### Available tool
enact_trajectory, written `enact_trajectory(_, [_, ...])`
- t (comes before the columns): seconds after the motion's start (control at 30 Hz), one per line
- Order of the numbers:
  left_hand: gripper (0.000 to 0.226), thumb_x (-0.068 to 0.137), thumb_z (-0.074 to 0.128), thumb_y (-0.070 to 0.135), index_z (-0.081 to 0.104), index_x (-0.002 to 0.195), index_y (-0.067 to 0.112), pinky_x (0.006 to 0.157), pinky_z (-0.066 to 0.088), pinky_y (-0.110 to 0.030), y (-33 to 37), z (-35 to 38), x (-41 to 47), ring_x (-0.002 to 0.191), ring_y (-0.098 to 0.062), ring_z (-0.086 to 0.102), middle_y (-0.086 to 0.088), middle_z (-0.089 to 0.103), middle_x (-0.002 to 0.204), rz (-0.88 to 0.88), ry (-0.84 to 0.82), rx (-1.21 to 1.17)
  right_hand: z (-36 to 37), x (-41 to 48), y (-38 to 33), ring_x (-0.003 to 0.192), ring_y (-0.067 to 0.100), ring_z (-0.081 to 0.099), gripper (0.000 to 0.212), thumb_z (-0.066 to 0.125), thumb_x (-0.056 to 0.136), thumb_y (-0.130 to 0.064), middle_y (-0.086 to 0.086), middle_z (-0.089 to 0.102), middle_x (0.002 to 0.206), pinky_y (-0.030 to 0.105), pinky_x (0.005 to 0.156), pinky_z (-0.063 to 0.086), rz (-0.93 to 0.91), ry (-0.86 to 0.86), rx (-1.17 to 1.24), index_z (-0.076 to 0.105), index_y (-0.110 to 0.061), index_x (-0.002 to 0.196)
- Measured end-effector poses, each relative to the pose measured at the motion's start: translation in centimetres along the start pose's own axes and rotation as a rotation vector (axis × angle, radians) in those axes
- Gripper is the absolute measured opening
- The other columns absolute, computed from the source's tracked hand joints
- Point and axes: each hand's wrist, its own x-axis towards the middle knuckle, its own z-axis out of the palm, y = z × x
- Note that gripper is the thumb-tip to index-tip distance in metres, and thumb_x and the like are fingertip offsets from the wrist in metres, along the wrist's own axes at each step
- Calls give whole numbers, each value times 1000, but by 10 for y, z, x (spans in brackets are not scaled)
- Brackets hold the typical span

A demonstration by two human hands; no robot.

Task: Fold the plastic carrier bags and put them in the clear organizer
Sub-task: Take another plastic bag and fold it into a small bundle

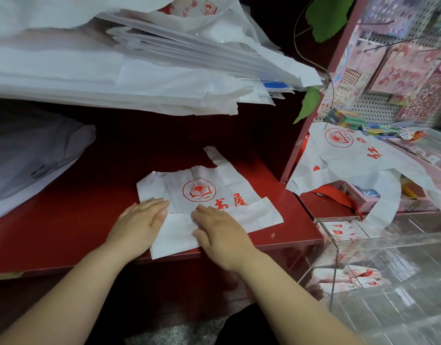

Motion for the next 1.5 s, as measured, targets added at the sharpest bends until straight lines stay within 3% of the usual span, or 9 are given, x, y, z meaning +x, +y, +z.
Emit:
enact_trajectory(0.27, [49,99,36,29,21,146,28,110,3,-21,-4,1,2,141,-5,11,11,18,153,5,-51,100,0,-8,8,142,12,9,42,35,100,-24,-3,20,153,20,112,-1,-49,-117,43,34,-19,141])
enact_trajectory(0.43, [61,86,14,57,32,140,36,106,5,-24,-6,-4,-22,138,-7,20,10,24,151,44,4,254,-1,-4,18,142,19,10,41,31,98,-26,-1,23,152,27,112,-4,-77,-98,14,43,-21,137])
enact_trajectory(0.5, [69,79,18,64,62,119,28,93,18,-29,-6,-6,-38,116,-14,47,-1,59,125,50,-7,303,0,1,21,139,28,20,50,28,87,-33,7,32,148,38,113,5,-51,-16,-45,54,-22,128])
enact_trajectory(0.6, [79,91,10,63,74,95,16,78,27,-35,-6,-5,-55,85,-23,56,-8,69,90,51,27,313,4,10,21,106,31,52,42,37,76,-28,16,61,118,37,87,46,-7,273,-210,69,-18,101])
enact_trajectory(0.73, [89,91,5,64,73,95,5,73,28,-36,10,2,-66,69,-33,61,-12,64,83,34,48,339,12,0,9,82,26,61,28,45,78,-19,10,66,96,28,75,43,-111,457,-109,64,-11,96])
enact_trajectory(0.9, [82,85,21,69,73,92,7,68,28,-35,26,16,-73,71,-27,50,-8,59,76,91,102,256,20,-38,18,110,20,54,48,45,68,-24,9,64,116,25,99,36,-245,233,32,57,-11,112])
enact_trajectory(1.13, [42,67,42,34,74,80,11,84,30,-38,9,13,-69,94,-22,45,-12,69,91,206,355,215,19,-53,48,104,12,52,32,49,66,-19,4,69,104,20,89,41,-288,393,17,49,-22,98])
enact_trajectory(1.37, [37,64,42,20,75,76,10,105,6,-12,-34,-36,-56,81,-12,44,-4,70,69,182,393,280,22,-55,62,98,11,56,21,50,67,-16,3,71,92,11,88,40,-240,538,129,50,-24,86])
enact_trajectory(1.5, [38,70,42,23,75,80,7,106,9,-15,-58,-67,-54,87,-15,49,-11,71,76,99,399,258,20,-54,64,95,9,56,18,53,68,-20,2,71,92,7,92,33,-224,511,173,50,-26,84])
